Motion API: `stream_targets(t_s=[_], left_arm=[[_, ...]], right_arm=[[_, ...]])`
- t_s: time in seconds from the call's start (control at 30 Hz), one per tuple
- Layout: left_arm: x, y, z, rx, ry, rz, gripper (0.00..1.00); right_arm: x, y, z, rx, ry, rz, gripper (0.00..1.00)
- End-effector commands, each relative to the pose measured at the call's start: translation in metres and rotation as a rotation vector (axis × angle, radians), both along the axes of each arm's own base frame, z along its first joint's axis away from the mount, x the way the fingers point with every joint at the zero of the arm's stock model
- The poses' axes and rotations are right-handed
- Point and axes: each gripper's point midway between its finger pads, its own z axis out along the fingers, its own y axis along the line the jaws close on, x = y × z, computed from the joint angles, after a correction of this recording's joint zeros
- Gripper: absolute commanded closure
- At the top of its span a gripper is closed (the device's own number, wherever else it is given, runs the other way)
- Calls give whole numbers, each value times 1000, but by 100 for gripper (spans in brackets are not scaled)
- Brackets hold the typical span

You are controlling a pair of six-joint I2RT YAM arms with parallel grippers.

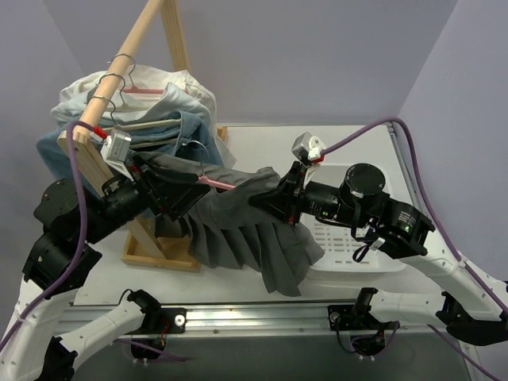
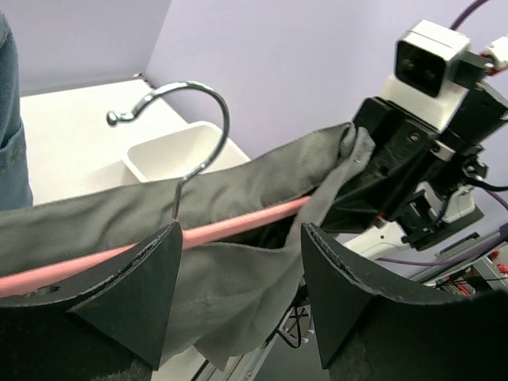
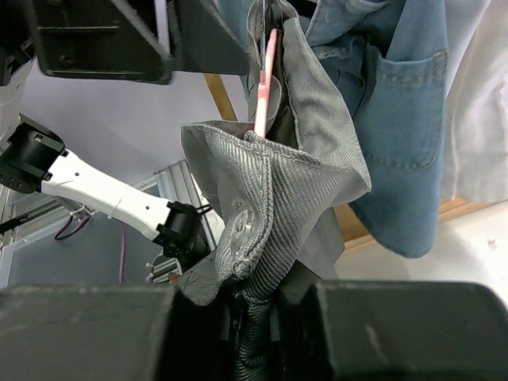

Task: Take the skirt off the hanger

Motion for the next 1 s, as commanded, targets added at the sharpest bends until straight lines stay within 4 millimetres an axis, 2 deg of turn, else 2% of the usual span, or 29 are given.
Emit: stream_targets(t_s=[0.0, 0.23, 0.4, 0.47, 0.5, 0.53, 0.7, 0.8, 0.83, 0.87, 0.93, 0.97], left_arm=[[11, 1, 17, -25, -51, 43, 30], [32, -3, 12, 29, -75, 93, 30], [41, 2, 8, 85, -98, 143, 30], [42, 2, 5, 103, -99, 141, 34], [43, -1, 1, 113, -93, 131, 40], [43, -2, -2, 120, -90, 123, 42], [48, -9, -19, 147, -58, 106, 45], [51, -10, -22, 164, -62, 105, 63], [51, -11, -20, 167, -68, 102, 83], [52, -11, -20, 172, -70, 102, 96], [53, -11, -16, 173, -83, 103, 98], [53, -11, -13, 177, -98, 106, 98]], right_arm=[[1, -5, 32, 88, -38, -11, 100], [-6, 3, 32, 80, -27, 38, 100], [-7, -1, 38, 86, -37, 30, 100], [-8, -3, 42, 94, -42, 29, 100], [-7, -3, 43, 97, -43, 27, 100], [-8, -3, 45, 102, -47, 29, 100], [-6, 0, 56, 129, -63, 30, 100], [-6, 3, 60, 142, -65, 37, 100], [-6, 3, 62, 152, -64, 39, 100], [-6, 3, 64, 158, -65, 38, 100], [-5, 4, 64, 150, -48, 33, 100], [-3, 4, 63, 141, -39, 22, 93]])
